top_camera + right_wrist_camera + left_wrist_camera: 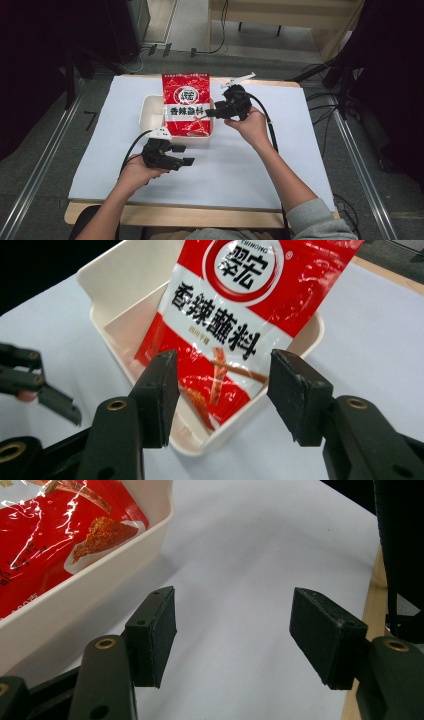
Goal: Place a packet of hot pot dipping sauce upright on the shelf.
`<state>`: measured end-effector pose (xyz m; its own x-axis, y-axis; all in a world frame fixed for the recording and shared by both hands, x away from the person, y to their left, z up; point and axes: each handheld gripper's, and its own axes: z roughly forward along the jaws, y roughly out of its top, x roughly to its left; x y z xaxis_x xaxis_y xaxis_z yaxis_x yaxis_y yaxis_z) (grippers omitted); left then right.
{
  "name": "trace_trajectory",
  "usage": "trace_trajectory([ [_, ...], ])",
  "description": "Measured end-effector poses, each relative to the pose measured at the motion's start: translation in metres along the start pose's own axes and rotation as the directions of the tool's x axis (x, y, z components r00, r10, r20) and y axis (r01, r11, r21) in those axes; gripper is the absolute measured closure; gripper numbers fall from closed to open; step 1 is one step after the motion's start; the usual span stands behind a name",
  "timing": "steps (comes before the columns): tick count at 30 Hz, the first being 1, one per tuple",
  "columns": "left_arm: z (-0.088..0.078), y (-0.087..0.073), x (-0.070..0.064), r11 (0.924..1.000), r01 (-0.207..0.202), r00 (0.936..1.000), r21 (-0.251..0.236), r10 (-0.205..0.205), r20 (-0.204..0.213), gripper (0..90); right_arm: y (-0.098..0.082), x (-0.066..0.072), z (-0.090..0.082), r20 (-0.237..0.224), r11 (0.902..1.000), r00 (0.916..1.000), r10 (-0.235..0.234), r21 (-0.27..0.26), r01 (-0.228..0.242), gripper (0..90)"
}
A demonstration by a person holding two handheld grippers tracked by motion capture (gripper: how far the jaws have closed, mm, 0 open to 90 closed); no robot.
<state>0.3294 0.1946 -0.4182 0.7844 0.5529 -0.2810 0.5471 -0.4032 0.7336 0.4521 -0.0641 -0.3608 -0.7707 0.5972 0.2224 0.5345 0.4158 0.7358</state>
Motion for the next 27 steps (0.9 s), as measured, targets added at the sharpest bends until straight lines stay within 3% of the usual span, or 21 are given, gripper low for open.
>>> trace_trajectory([
  [12,0.0,-0.001,0.002,1.0,-0.002,1.0,0.003,0.002,-0.004,35.0,-0.047,0.005,-0.021,-0.021,1.0,0.9998,-0.004,0.005,0.004,44.5],
  [19,0.0,-0.001,0.003,1.0,-0.002,1.0,-0.002,0.002,-0.008,34.4,-0.076,0.011,-0.027,-0.018,0.9994,0.9993,-0.034,-0.006,0.034,43.5],
  [27,-0.001,-0.001,0.003,1.0,-0.004,0.9999,0.0,0.004,-0.016,34.0,-0.086,0.012,-0.026,-0.03,0.9995,0.9991,-0.031,-0.007,0.031,41.1],
])
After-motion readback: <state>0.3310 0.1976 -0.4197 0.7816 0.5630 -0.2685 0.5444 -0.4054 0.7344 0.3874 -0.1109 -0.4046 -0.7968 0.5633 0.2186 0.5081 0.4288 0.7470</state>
